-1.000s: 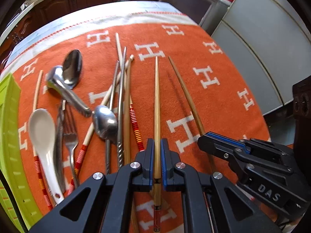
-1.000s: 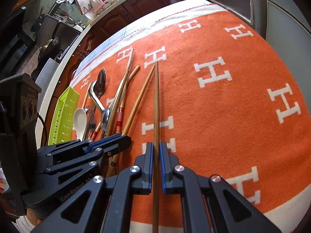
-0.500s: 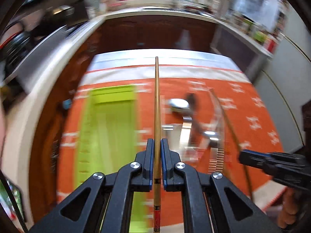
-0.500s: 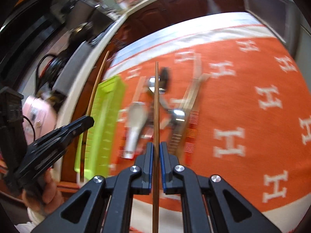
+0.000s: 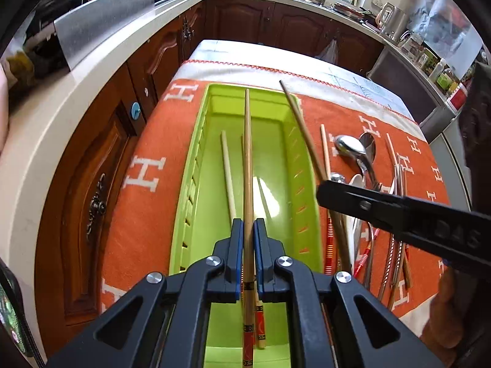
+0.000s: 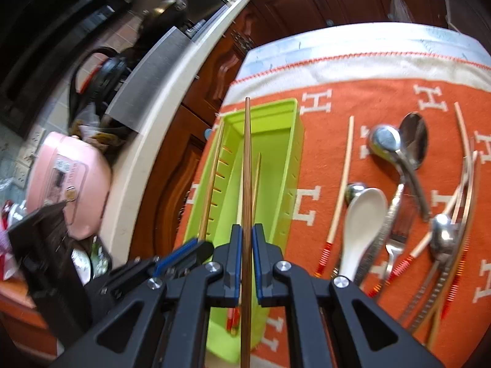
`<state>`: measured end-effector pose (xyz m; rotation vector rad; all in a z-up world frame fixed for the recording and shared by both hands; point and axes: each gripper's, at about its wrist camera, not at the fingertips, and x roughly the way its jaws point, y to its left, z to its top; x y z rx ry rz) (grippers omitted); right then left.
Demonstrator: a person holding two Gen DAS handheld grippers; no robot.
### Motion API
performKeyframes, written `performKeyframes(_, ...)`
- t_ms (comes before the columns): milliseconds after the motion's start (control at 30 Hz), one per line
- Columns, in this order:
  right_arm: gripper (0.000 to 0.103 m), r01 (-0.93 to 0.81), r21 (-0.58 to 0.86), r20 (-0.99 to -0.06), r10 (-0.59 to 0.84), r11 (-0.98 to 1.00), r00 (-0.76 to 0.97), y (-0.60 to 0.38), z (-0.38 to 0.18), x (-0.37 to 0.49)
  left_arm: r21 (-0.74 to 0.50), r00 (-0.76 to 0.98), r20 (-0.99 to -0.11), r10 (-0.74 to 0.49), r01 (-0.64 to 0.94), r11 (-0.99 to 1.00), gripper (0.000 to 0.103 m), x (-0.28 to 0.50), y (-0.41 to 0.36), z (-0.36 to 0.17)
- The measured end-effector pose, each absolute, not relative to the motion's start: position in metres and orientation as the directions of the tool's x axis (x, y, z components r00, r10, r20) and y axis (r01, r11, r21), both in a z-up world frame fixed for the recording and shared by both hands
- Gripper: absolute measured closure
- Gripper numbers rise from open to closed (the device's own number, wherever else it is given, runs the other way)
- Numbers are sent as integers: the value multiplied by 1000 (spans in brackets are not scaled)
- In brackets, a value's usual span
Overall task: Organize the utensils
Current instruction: 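Carry both chopsticks into the green tray and open both tools, then move both open tools back over the utensil pile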
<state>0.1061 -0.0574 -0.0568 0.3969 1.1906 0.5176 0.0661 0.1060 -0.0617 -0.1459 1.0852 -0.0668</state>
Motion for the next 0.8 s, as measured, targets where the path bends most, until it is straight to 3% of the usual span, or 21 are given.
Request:
performKeyframes(400, 96, -145, 546, -795, 564, 825, 223, -47, -71, 110, -186, 466, -872, -147, -38, 982, 91, 68, 115, -68)
performKeyframes(500, 96, -167, 533, -801, 558, 830, 216, -46, -68, 108, -188, 459, -877, -143, -55, 981, 82, 69, 116, -67)
performKeyframes(800, 96, -203, 509, -810, 545, 837, 218, -48, -61, 99, -177, 475, -871, -129, -58, 983, 81, 59, 116, -59)
